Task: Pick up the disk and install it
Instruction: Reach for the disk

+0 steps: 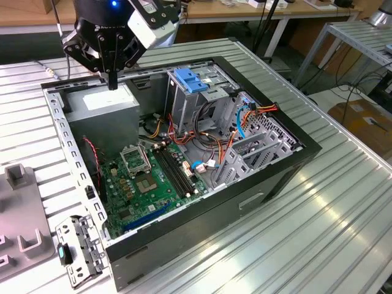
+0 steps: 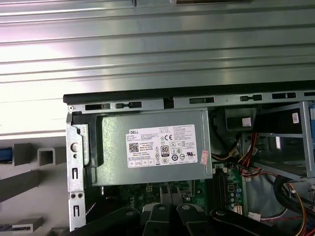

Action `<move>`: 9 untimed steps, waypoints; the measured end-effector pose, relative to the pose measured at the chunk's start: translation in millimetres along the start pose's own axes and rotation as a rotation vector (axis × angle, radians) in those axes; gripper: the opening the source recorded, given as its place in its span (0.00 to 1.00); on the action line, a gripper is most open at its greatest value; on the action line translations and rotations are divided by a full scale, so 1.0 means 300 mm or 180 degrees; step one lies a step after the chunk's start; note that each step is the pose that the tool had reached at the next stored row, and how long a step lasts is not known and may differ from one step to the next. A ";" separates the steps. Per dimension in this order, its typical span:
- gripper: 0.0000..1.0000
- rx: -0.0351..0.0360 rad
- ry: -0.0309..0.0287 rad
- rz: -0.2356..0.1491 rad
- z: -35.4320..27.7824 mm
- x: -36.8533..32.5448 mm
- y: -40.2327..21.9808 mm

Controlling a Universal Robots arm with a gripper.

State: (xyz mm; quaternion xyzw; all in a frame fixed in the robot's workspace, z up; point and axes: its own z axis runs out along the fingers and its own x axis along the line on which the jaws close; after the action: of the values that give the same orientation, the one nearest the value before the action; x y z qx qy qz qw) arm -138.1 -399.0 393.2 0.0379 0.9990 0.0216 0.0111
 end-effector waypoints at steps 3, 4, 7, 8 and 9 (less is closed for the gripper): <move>0.11 0.0000 0.0003 0.0000 0.000 0.011 -0.001; 0.11 0.0000 0.0004 0.0000 0.000 0.014 -0.001; 0.11 0.0001 0.0006 0.0000 0.000 0.022 -0.002; 0.11 0.0001 0.0007 0.0000 0.000 0.026 -0.002; 0.11 0.0001 0.0008 0.0000 0.000 0.028 -0.002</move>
State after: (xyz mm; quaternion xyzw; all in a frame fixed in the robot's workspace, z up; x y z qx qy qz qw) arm -146.7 -398.9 393.1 0.0379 0.9990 0.0216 0.0099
